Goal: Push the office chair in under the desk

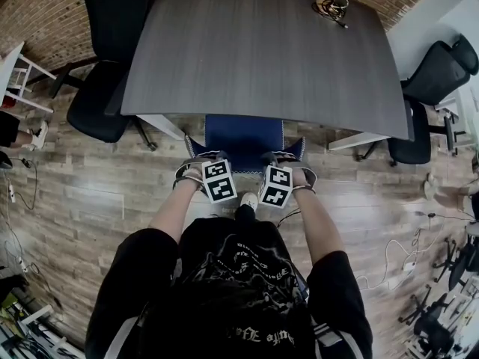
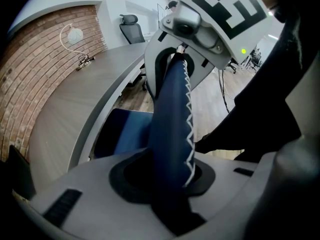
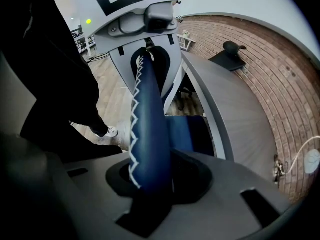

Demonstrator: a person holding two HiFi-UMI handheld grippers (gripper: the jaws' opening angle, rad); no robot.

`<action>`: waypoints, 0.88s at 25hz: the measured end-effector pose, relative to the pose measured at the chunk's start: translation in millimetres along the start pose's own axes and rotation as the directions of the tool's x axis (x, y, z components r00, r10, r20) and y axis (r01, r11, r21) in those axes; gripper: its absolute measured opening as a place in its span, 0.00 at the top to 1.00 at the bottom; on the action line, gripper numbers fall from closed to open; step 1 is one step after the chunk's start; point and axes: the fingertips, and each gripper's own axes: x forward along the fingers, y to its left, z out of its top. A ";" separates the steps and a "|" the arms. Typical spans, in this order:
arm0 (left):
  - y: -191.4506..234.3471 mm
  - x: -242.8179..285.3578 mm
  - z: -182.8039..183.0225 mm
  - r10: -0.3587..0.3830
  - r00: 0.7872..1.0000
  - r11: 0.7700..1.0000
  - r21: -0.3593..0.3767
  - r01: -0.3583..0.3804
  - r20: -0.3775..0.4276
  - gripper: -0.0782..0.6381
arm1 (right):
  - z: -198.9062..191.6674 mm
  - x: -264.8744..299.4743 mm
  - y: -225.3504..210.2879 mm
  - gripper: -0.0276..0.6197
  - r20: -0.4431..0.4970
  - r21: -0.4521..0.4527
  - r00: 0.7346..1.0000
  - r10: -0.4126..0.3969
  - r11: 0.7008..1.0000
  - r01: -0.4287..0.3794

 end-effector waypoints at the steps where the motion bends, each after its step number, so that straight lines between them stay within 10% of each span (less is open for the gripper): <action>1: 0.6 0.3 -0.1 -0.003 1.000 1.000 -0.001 0.003 -0.001 0.74 | 0.1 0.3 -0.8 0.80 0.001 -0.001 1.000 0.000 1.000 0.000; 22: 28.1 5.9 7.0 0.008 1.000 1.000 -0.024 -0.008 -0.005 0.74 | -1.8 3.1 -29.3 0.80 0.008 -0.015 1.000 -0.010 1.000 0.010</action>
